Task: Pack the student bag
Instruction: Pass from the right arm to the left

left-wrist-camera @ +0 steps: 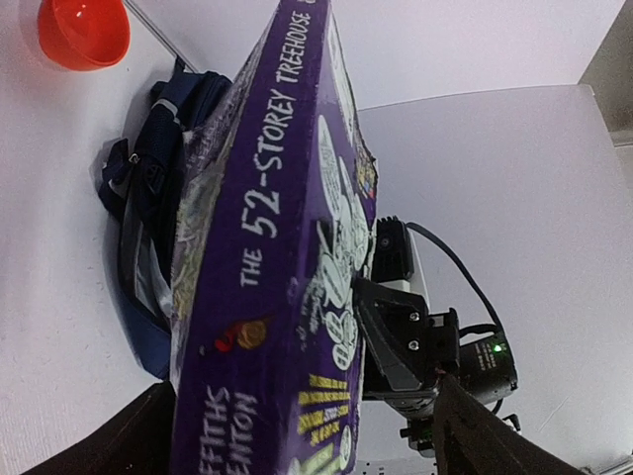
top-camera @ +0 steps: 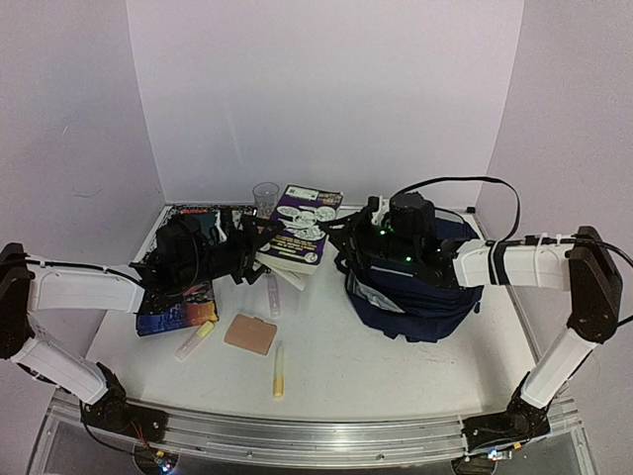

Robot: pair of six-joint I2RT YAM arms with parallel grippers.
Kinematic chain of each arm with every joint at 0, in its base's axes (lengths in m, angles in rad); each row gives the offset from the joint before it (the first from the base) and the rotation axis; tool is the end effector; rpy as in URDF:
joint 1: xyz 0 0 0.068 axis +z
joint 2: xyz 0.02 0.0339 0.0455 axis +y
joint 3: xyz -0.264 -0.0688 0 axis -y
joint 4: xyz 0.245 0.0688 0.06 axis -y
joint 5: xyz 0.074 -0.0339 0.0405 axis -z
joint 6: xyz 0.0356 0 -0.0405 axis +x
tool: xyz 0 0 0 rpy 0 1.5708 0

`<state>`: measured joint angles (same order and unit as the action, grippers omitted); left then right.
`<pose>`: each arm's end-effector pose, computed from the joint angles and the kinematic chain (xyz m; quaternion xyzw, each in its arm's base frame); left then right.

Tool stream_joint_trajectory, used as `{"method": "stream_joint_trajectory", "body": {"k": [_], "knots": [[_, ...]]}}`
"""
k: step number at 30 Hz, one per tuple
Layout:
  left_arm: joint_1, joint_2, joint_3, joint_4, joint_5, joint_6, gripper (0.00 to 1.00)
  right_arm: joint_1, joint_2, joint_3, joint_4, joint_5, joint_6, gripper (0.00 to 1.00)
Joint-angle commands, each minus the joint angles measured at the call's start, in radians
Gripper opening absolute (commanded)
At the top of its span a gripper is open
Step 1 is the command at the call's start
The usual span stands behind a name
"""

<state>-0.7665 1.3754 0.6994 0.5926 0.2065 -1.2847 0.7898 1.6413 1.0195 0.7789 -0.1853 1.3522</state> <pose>0.2153 -0.2174 0.2569 -0.1201 0.7255 -0.6151 0.2844 0.2631 0.2747 0.3000 0.1119 0.6408 0.6933 0.3101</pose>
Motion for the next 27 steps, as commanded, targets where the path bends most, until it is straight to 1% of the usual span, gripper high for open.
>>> {"method": "stream_joint_trajectory", "body": {"k": [1,7,8,10,11,12,15,19,21,22,24,27], "knots": [[-0.012,0.044,0.052,0.133,0.015,0.014,0.85,0.034,-0.072,0.049,0.174,0.065,0.038,0.0],[-0.031,0.058,0.048,0.213,0.009,-0.013,0.72,0.055,-0.074,0.009,0.235,0.132,0.07,0.0],[-0.031,0.053,0.042,0.224,0.0,-0.025,0.68,0.055,-0.072,0.008,0.235,0.134,0.069,0.0],[-0.032,0.039,0.024,0.25,-0.017,-0.05,0.58,0.056,-0.072,0.003,0.23,0.141,0.06,0.0],[-0.031,0.033,0.018,0.261,-0.026,-0.06,0.51,0.058,-0.072,-0.001,0.23,0.145,0.059,0.0],[-0.031,0.028,0.013,0.271,-0.033,-0.07,0.46,0.058,-0.071,-0.005,0.229,0.149,0.059,0.0],[-0.031,0.012,-0.003,0.294,-0.058,-0.096,0.34,0.059,-0.062,-0.01,0.229,0.148,0.05,0.0],[-0.031,-0.016,-0.026,0.304,-0.099,-0.093,0.15,0.06,-0.066,-0.017,0.203,0.138,0.005,0.0],[-0.029,-0.022,-0.037,0.305,-0.113,-0.086,0.05,0.058,-0.08,-0.023,0.171,0.142,-0.044,0.08],[-0.025,-0.024,-0.045,0.305,-0.115,-0.087,0.01,0.056,-0.088,-0.021,0.145,0.142,-0.086,0.15],[-0.015,-0.021,-0.061,0.304,-0.114,-0.088,0.0,0.042,-0.099,-0.008,0.084,0.12,-0.188,0.26],[0.011,-0.022,-0.09,0.303,-0.101,-0.092,0.0,0.002,-0.122,-0.001,-0.026,0.061,-0.35,0.4]]}}
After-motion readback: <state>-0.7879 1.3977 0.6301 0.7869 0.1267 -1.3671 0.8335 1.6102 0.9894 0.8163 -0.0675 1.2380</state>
